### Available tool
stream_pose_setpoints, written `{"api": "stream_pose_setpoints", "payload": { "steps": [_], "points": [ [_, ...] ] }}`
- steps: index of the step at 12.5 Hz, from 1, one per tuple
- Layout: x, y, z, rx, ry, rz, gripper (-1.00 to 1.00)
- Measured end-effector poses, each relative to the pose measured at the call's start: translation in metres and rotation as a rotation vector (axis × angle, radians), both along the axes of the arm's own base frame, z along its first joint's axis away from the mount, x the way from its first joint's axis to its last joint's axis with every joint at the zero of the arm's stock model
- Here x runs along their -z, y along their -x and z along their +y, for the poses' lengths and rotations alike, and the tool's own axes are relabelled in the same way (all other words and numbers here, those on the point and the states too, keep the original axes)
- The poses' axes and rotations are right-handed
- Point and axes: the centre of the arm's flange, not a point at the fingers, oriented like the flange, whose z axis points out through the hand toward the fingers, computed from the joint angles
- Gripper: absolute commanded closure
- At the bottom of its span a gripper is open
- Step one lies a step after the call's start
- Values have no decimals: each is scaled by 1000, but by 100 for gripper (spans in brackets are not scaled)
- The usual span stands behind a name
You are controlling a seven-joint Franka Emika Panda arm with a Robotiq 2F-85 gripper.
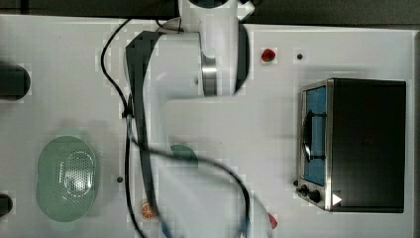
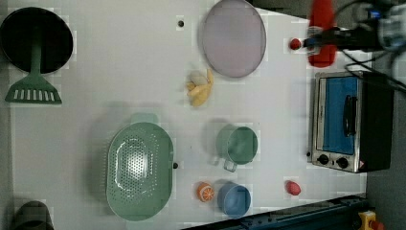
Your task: Pick ketchup from plate and place it on table.
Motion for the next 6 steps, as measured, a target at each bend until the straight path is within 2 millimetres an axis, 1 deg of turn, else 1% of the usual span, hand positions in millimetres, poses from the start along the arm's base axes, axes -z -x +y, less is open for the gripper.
{"api": "stream_pose_setpoints", "payload": {
  "steps": [1, 2, 3, 4, 5, 6],
  "points": [
    [-28, 12, -11, 20, 2, -36, -15],
    [-47, 27, -22, 39, 10, -55, -15],
    [-59, 41, -33, 56, 19, -63, -15],
    [-61, 56, -43, 73, 26, -55, -15],
    [-54, 71, -53, 89, 33, -30, -15],
    [-39, 82, -62, 102, 40, 4, -15]
  ]
}}
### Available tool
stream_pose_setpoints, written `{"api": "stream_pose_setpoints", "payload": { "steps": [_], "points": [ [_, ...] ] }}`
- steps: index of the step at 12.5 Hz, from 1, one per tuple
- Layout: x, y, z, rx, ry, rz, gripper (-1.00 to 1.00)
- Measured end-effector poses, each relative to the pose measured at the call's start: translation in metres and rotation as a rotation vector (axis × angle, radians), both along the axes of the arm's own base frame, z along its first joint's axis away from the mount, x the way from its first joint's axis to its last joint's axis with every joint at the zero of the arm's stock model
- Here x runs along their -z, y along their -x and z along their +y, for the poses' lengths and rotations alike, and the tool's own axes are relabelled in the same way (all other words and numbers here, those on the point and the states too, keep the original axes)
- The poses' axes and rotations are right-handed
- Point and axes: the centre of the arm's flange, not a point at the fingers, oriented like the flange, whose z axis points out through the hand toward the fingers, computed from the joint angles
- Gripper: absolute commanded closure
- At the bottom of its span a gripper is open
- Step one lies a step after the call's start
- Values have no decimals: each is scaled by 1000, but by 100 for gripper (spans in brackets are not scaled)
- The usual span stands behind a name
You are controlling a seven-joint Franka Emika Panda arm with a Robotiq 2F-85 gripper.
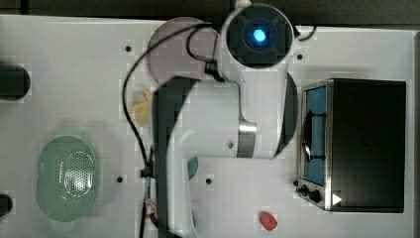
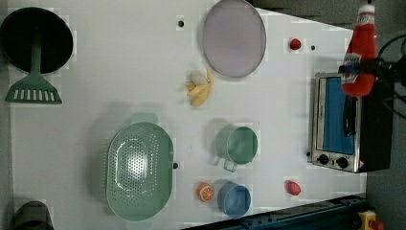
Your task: Pick ketchup from plate and place it on table.
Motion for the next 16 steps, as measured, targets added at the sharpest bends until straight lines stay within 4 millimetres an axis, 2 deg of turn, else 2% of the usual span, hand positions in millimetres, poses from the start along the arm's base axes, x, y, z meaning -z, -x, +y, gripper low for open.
{"api": "stream_pose_setpoints", "payload": {
  "steps": [2, 6, 8, 9, 10, 11, 12, 14, 15, 16],
  "points": [
    [50, 17, -12, 20, -6, 56, -15],
    [183, 66, -9, 36, -36, 128, -15],
    [234, 92, -6, 33, -42, 153, -15],
    [253, 104, -4, 47, -48, 169, -15],
    [268, 114, -2, 61, -51, 198, -15],
    [280, 118, -1, 70, -55, 216, -23],
    [288, 117, 1, 72, -59, 216, -43],
    [291, 115, 5, 75, -63, 200, -86],
    [287, 111, 6, 74, -62, 175, -99],
    [282, 107, 5, 88, -64, 154, -100]
  ]
}}
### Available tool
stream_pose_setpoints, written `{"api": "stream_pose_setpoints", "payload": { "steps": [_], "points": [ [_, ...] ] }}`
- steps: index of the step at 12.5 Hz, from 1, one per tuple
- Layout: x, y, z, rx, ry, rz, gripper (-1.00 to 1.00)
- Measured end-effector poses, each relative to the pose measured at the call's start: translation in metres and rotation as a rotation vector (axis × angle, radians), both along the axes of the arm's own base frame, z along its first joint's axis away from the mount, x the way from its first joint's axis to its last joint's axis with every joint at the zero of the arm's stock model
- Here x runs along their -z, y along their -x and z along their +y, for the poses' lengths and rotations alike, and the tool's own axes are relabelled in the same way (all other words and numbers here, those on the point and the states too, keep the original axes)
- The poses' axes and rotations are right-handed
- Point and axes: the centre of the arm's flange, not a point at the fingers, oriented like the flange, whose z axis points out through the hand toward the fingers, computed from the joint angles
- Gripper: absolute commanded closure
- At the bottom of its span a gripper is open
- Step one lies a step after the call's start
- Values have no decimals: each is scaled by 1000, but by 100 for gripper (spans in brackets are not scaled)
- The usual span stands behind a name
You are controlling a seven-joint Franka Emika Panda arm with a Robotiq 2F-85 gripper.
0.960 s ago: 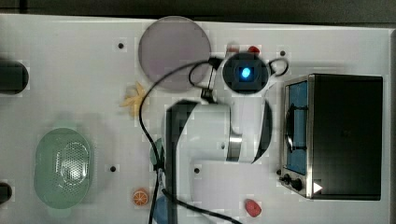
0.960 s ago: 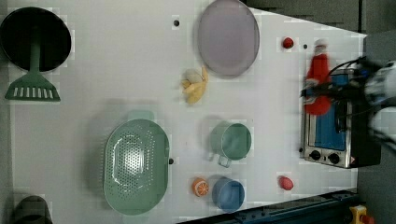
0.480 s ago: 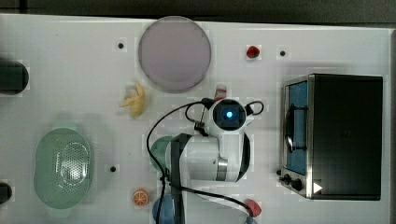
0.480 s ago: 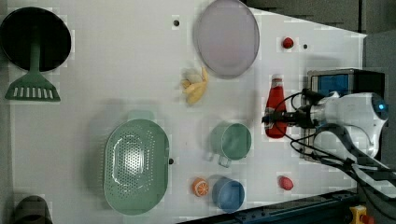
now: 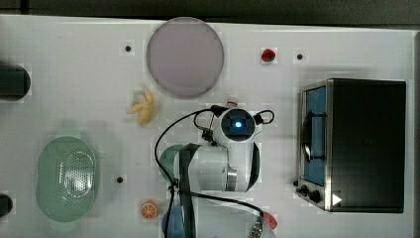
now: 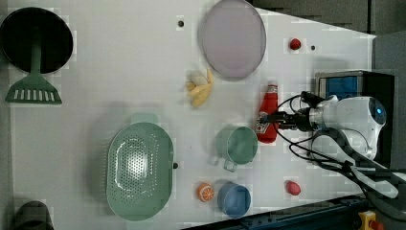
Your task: Pick ketchup from plate and place it on table.
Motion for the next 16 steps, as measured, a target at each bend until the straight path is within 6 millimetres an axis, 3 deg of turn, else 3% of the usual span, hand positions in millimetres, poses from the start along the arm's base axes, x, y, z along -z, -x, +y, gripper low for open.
{"api": "stream_pose_setpoints", "payload": {
  "steps": [2, 4, 7, 10, 13, 16],
  "points": [
    [-18, -20, -4, 25, 3, -50, -100],
    [-54, -46, -5, 56, 14, -106, -100],
    [-132, -83, -4, 178, 37, -117, -100],
    [-222, -125, 5, 327, 36, -171, -100],
    [-305, -135, 19, 388, 42, -183, -100],
    [-367, -132, 33, 403, 43, -148, -100]
  ]
}}
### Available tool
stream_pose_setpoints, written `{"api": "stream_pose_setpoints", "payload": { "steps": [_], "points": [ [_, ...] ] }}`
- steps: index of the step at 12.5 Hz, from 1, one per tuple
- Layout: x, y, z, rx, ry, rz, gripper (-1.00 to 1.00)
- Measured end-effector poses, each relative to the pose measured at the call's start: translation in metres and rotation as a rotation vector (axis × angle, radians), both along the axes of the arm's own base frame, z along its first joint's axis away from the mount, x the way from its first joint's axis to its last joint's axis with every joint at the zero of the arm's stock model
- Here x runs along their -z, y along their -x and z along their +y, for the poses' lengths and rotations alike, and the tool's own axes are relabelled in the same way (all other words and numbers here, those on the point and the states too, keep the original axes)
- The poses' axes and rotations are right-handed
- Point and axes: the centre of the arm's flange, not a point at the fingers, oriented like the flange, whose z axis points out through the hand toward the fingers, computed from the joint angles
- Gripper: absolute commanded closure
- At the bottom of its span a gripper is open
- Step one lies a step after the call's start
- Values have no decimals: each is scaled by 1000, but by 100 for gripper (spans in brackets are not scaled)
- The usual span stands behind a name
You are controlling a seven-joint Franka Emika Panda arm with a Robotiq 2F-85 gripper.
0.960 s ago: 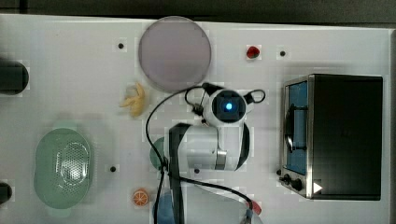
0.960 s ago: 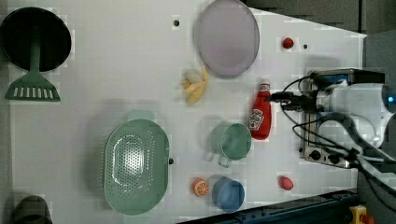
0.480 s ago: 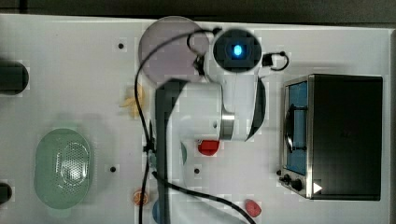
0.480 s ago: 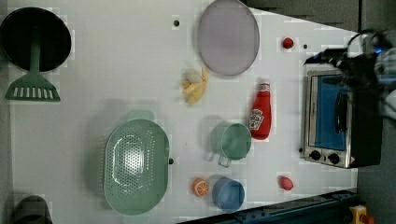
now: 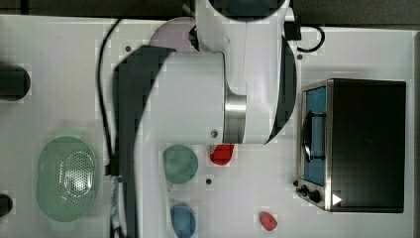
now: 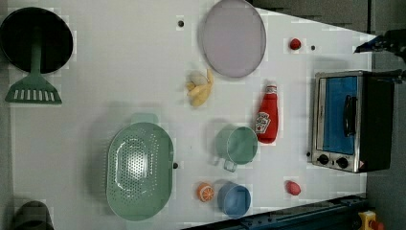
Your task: Pick ketchup from plate and place it on table.
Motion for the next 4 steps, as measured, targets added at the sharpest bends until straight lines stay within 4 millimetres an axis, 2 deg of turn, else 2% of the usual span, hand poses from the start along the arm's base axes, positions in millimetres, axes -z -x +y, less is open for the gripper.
{"api": "stream_pose_setpoints", "payload": {
  "steps": [2, 4],
  "points": [
    [-26, 7, 0, 8, 7, 27, -100],
    [-41, 15, -4, 24, 8, 60, -100]
  ]
}}
